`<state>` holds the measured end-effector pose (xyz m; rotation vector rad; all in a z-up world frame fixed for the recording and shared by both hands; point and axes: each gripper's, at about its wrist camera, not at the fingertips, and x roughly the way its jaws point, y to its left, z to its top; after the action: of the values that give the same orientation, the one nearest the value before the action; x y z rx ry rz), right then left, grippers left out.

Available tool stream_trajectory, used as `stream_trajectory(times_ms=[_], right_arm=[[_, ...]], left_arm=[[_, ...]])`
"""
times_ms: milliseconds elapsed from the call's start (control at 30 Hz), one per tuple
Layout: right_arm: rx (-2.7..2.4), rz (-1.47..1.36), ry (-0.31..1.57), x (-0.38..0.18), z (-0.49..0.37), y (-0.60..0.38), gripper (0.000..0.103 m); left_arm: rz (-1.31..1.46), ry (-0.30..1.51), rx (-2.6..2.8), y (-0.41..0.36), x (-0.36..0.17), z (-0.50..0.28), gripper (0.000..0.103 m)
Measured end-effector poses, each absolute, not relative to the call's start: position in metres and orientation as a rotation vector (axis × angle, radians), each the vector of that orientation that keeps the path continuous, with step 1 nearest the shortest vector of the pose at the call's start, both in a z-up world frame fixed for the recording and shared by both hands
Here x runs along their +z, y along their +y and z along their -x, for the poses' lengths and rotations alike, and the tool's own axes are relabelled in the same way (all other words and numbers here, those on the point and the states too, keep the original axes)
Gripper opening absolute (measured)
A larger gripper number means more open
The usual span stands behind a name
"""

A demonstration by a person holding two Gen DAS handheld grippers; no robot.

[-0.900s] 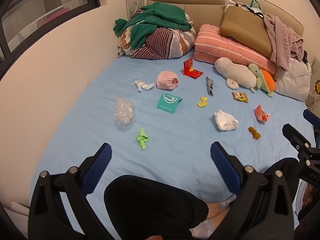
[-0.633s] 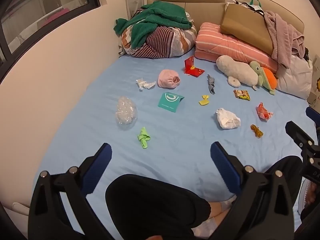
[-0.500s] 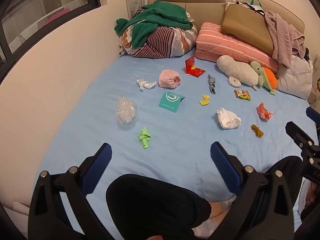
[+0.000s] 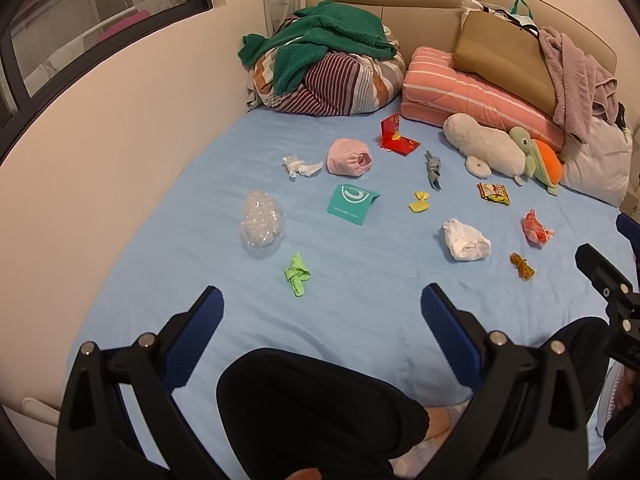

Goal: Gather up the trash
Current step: 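Move both tools toward the clear plastic bag and teal card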

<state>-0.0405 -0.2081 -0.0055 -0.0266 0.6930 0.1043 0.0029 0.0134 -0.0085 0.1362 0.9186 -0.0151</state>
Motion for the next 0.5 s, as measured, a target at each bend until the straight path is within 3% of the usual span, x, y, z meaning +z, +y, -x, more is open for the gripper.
stream_trajectory(times_ms=[500], right_arm=[[0.208, 0.091, 0.696, -0.02, -0.01, -0.153, 0.095]], left_arm=[[-0.084, 0.909, 0.092, 0.063, -0.029, -0.034, 0.099]])
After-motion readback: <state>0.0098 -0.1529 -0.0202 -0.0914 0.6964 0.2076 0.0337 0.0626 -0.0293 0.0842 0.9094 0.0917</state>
